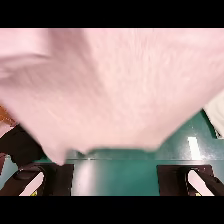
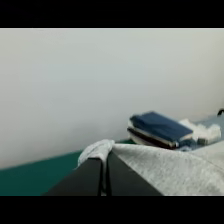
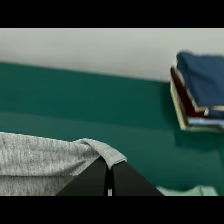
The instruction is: Fold the shirts.
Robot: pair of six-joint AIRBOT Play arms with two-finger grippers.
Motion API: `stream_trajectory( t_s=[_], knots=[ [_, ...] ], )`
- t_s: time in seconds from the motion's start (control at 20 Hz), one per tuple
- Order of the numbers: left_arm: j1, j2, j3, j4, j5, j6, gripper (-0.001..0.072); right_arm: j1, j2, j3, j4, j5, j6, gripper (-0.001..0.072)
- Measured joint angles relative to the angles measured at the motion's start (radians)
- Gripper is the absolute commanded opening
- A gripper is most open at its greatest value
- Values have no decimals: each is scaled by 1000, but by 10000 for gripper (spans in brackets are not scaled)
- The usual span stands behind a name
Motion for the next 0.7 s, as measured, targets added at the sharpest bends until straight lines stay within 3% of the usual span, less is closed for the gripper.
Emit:
stream_trajectory(
  t_s=[0.2, 0.35, 0.7],
  knots=[
    [0, -55, -347, -1, -88, -5, 23, 24, -155, -148, -21, 144, 33, 13],
    [0, -161, -591, 0, -34, 12, 23, 74, -290, -287, -27, 157, 41, 13],
    [0, -548, -727, -19, 256, 102, 24, 154, -611, -356, -26, -108, 47, 13]
  ],
)
